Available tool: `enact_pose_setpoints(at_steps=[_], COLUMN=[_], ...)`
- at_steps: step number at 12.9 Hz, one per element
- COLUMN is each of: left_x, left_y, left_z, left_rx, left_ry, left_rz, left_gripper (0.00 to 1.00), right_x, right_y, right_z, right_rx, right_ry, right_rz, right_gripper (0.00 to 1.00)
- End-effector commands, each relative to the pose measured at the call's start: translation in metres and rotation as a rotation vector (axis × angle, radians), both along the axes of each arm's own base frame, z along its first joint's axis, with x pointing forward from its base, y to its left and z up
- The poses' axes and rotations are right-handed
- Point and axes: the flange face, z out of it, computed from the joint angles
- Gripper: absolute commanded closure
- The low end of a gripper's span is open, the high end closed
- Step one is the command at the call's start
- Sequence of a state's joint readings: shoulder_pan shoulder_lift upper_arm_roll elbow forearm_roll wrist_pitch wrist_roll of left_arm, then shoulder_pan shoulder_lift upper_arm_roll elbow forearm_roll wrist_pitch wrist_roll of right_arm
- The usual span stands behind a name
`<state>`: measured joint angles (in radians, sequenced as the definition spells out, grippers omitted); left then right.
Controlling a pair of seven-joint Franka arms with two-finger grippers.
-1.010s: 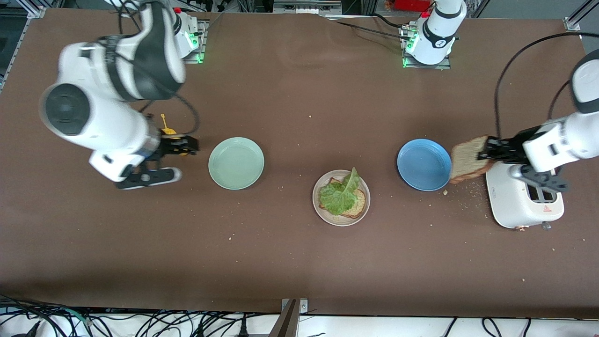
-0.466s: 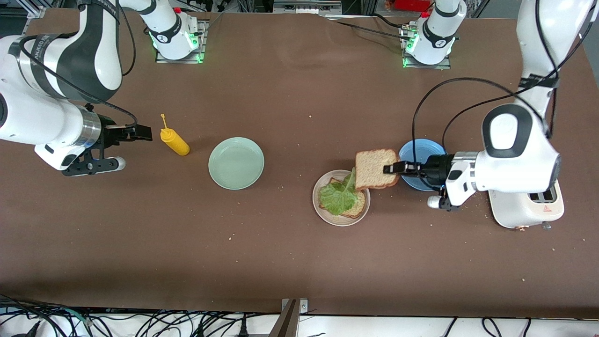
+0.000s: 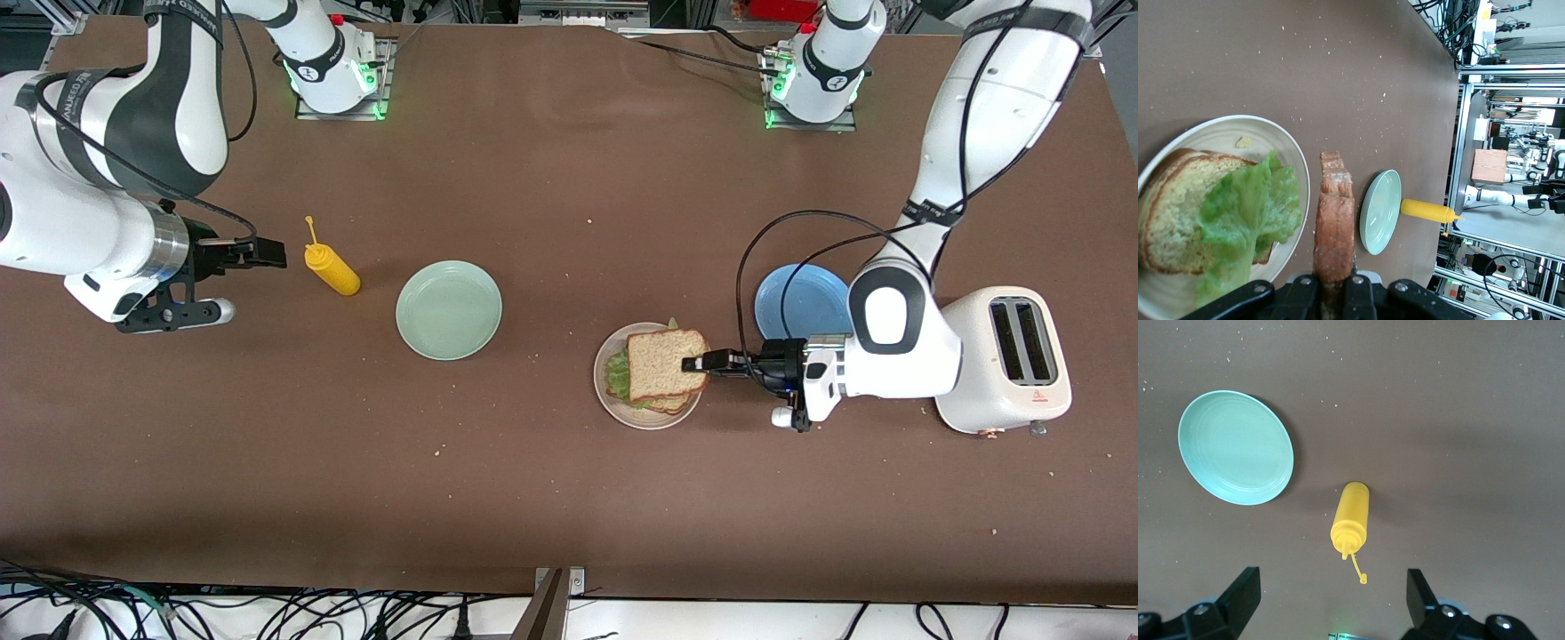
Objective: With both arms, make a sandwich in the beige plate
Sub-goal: 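Lay the bread slice on the lettuce with the left gripper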
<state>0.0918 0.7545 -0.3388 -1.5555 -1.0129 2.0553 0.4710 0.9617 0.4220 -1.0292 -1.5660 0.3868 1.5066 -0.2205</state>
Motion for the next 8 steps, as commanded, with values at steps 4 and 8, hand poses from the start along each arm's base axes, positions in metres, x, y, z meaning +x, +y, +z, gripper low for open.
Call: enact_pose_setpoints(at_steps=[4,8], left_x=[0.004,0.004], left_y=[-0.01,-0.026], left_z=[-0.037,-0.045], left_rx=[-0.025,0.04], left_ry=[-0.089,-0.136], left_rz=[-0.013,0.005], left_gripper=[0.67,0.0], right_x=[-0.008,-0.009], right_y=[-0.002,0.0], right_z=[0.005,0.004], right_rx=[0.015,0.016], right_ry=[-0.009,-0.006], right_rz=[0.007,0.01], right_gripper=[0.02,0.02])
